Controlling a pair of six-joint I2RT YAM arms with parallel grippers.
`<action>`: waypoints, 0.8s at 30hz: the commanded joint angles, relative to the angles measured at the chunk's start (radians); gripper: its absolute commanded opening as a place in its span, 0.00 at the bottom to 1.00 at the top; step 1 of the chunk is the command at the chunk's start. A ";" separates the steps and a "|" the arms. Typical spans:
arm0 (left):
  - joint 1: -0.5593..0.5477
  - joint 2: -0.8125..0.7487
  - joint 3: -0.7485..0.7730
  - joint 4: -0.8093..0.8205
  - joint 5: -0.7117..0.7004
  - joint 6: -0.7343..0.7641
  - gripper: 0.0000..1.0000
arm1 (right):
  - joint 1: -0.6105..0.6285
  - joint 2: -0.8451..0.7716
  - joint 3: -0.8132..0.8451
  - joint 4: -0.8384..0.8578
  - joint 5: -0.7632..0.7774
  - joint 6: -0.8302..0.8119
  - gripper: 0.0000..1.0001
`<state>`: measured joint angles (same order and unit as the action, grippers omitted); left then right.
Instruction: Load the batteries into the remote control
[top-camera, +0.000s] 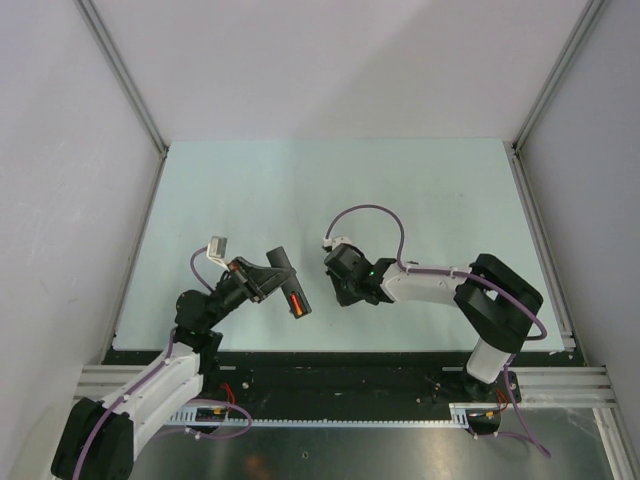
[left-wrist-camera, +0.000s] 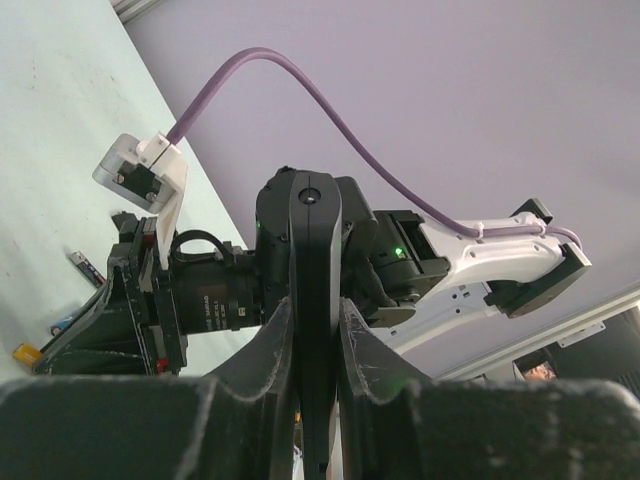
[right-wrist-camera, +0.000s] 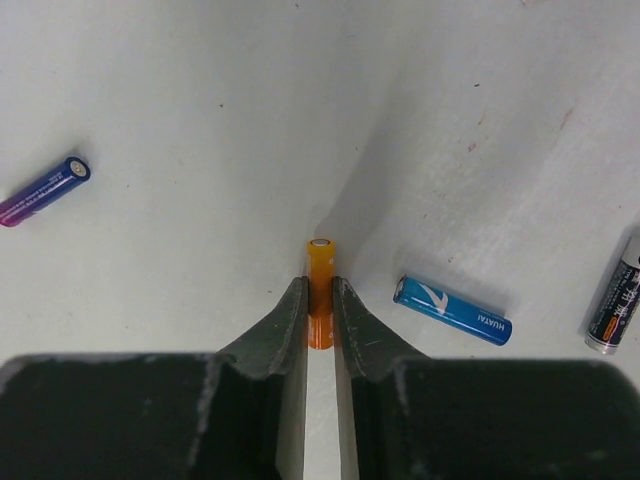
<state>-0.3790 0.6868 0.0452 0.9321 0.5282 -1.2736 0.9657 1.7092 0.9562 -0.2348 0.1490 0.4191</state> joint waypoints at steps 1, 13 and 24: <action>0.008 0.002 0.002 0.030 0.010 0.022 0.00 | -0.048 0.000 0.036 -0.011 -0.040 0.047 0.11; 0.008 0.008 -0.004 0.028 0.010 0.025 0.00 | -0.157 -0.051 0.035 0.060 -0.175 0.072 0.10; 0.008 0.016 -0.005 0.030 0.012 0.029 0.00 | -0.209 0.046 0.114 0.055 -0.103 -0.003 0.14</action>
<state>-0.3790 0.7006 0.0452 0.9291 0.5282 -1.2705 0.7784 1.7153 1.0035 -0.2001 -0.0002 0.4610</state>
